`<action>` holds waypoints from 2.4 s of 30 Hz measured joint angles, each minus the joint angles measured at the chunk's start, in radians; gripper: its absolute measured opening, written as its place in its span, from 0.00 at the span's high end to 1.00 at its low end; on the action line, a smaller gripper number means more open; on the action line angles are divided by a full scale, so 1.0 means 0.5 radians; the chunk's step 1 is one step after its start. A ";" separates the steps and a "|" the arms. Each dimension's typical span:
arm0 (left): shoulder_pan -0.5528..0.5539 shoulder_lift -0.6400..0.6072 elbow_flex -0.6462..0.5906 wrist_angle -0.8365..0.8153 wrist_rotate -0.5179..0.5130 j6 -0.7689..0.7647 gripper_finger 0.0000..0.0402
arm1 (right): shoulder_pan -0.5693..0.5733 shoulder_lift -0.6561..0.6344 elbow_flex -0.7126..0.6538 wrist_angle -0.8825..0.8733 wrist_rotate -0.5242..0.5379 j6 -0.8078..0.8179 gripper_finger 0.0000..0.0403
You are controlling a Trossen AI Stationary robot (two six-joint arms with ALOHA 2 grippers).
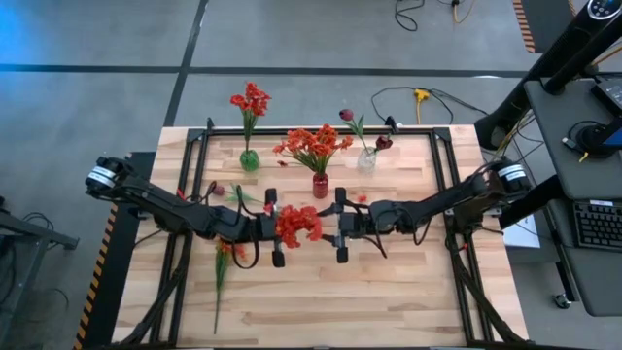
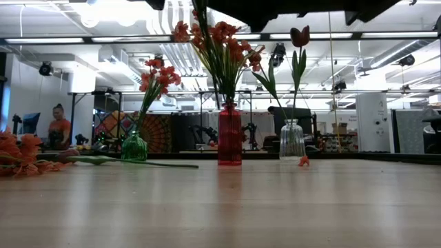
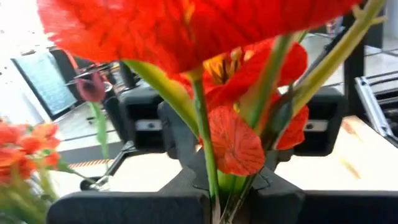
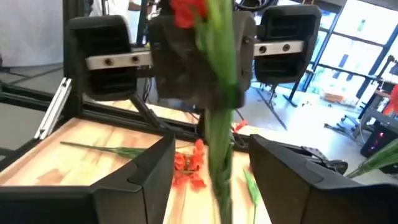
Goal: Sort flowers into vase by color
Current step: Put the red flowers into the green vase
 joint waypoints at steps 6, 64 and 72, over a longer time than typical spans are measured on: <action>0.000 -0.163 0.001 -0.194 -0.091 -0.012 1.00 | -0.001 -0.126 0.000 -0.239 0.221 0.049 0.49; 1.511 -1.301 -0.204 -1.316 0.381 -0.318 0.99 | -0.092 -0.222 0.001 -0.576 0.301 0.230 0.49; 1.604 -1.304 -0.295 -1.305 0.379 -0.320 0.99 | -0.092 -0.222 0.000 -0.613 0.301 0.182 0.49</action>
